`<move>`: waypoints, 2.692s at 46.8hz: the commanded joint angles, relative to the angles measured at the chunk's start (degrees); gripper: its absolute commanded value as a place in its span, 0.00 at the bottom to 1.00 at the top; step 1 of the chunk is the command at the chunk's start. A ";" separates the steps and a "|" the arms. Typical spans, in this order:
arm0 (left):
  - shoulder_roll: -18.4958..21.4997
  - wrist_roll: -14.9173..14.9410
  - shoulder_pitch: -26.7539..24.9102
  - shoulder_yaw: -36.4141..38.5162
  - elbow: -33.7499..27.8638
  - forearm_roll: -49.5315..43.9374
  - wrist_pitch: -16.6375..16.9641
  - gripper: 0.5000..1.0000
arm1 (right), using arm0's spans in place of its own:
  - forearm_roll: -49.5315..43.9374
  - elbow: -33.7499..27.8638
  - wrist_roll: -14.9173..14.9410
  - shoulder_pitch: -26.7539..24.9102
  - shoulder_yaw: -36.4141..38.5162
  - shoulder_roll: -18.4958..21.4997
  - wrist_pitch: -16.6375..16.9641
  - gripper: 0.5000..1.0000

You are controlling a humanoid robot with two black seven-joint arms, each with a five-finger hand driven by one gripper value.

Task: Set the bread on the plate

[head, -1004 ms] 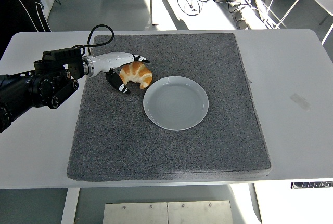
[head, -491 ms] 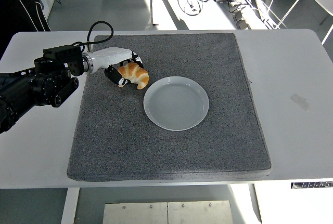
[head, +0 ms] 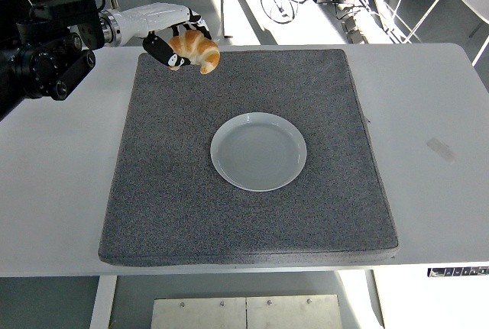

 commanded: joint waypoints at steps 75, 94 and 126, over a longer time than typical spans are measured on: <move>-6.86 0.03 -1.15 0.39 -13.79 -4.60 -2.18 0.00 | 0.00 0.14 0.00 0.53 0.09 0.00 0.08 1.00; -6.86 0.04 2.01 4.96 -13.88 -4.42 -0.95 0.00 | 0.00 0.14 0.00 0.53 0.09 0.00 0.08 1.00; -6.86 0.04 6.32 6.27 -14.41 -3.81 -0.51 0.00 | 0.00 0.14 0.00 0.53 0.00 0.00 0.08 1.00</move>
